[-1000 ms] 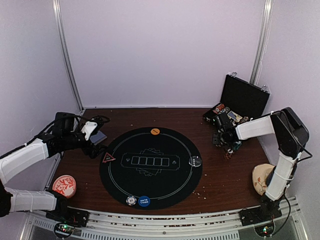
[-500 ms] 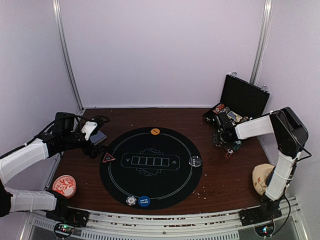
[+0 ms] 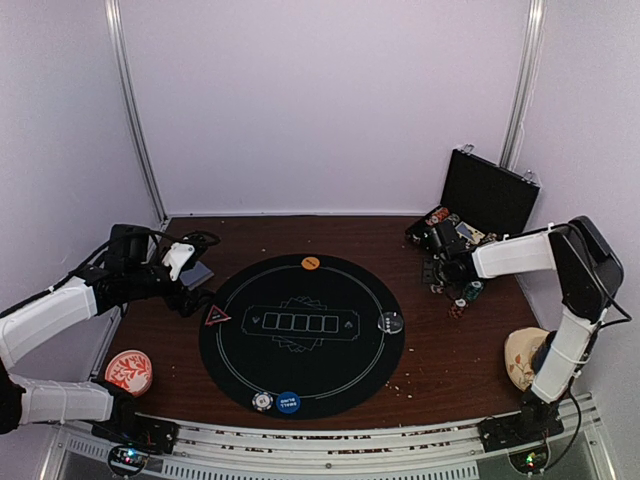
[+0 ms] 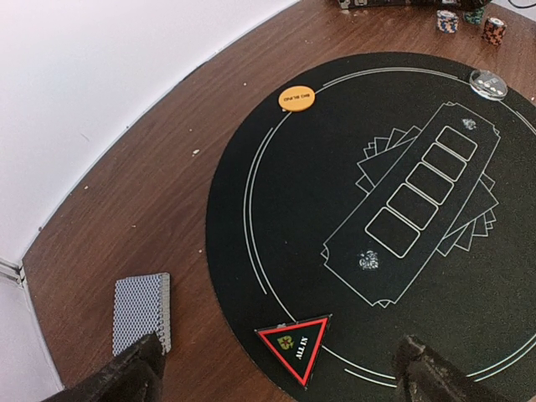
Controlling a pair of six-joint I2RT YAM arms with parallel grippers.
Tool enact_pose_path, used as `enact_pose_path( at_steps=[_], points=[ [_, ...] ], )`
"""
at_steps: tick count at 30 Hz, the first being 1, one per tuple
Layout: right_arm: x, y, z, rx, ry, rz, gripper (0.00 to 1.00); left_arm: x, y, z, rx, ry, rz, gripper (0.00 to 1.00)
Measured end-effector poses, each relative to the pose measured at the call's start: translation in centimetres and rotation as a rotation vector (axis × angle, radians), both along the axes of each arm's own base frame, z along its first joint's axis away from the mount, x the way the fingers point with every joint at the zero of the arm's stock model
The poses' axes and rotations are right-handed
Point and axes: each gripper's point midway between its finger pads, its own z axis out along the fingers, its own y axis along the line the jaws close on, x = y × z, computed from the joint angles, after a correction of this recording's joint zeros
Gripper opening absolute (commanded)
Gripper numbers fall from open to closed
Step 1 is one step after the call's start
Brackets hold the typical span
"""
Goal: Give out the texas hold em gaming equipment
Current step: Pick up the pile of poker chips from the pile of poker chips, then place the poker chips pile in the big blind area.
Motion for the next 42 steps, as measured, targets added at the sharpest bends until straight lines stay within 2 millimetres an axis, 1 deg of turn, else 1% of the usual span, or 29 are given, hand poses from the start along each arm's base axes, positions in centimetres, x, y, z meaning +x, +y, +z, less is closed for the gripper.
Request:
enact_pose_path(
  at_steps=[4, 7, 9, 12, 14, 16, 18, 20, 23, 25, 29, 31, 36, 39, 42],
  points=[
    [-0.5, 1.9, 0.5, -0.014, -0.008, 0.052, 0.29, 0.0, 0.0, 0.0, 0.000, 0.000, 0.000, 0.98],
    [-0.8, 4.5, 1.4, -0.027, -0.018, 0.115, 0.29, 0.0, 0.0, 0.0, 0.001, 0.000, 0.001, 0.98],
    [-0.8, 7.0, 2.9, -0.026, -0.047, 0.165, 0.29, 0.0, 0.0, 0.0, 0.000, 0.000, 0.001, 0.98],
    [-0.4, 12.1, 6.2, 0.000, -0.113, 0.253, 0.29, 0.0, 0.0, 0.0, 0.001, 0.000, 0.002, 0.98],
    [0.0, 15.0, 7.7, 0.022, -0.145, 0.296, 0.29, 0.0, 0.1, 0.0, 0.002, -0.001, 0.003, 0.98],
    [0.5, 17.8, 8.9, 0.038, -0.171, 0.334, 0.29, 0.0, 0.1, 0.0, 0.003, -0.001, 0.004, 0.98],
    [1.3, 20.2, 9.3, 0.043, -0.187, 0.365, 0.29, 0.1, 0.1, 0.0, 0.003, -0.002, 0.005, 0.98],
    [2.0, 22.5, 8.8, 0.043, -0.185, 0.393, 0.29, 0.1, 0.1, 0.1, 0.003, -0.005, 0.006, 0.98],
    [2.8, 25.9, 7.0, 0.033, -0.171, 0.442, 0.29, 0.1, 0.1, 0.3, 0.001, -0.015, 0.007, 0.98],
    [3.1, 27.8, 5.4, 0.029, -0.151, 0.473, 0.30, 0.2, 0.1, 0.4, 0.000, -0.021, 0.008, 0.98],
    [3.5, 31.0, 2.4, 0.023, -0.116, 0.532, 0.30, 0.3, 0.1, 0.4, -0.001, -0.025, 0.008, 0.98],
    [3.2, 32.7, 1.4, 0.028, -0.105, 0.564, 0.30, 0.3, 0.1, 0.4, -0.001, -0.027, 0.009, 0.98],
    [2.6, 37.0, 0.3, 0.059, -0.107, 0.636, 0.31, 0.3, 0.1, 0.4, 0.000, -0.026, 0.010, 0.98],
    [2.4, 38.5, -0.1, 0.069, -0.111, 0.661, 0.31, 0.3, 0.1, 0.4, 0.000, -0.026, 0.010, 0.98],
    [2.1, 39.4, -0.8, 0.071, -0.108, 0.676, 0.32, 0.3, 0.1, 0.4, 0.000, -0.026, 0.010, 0.98]
  ],
)
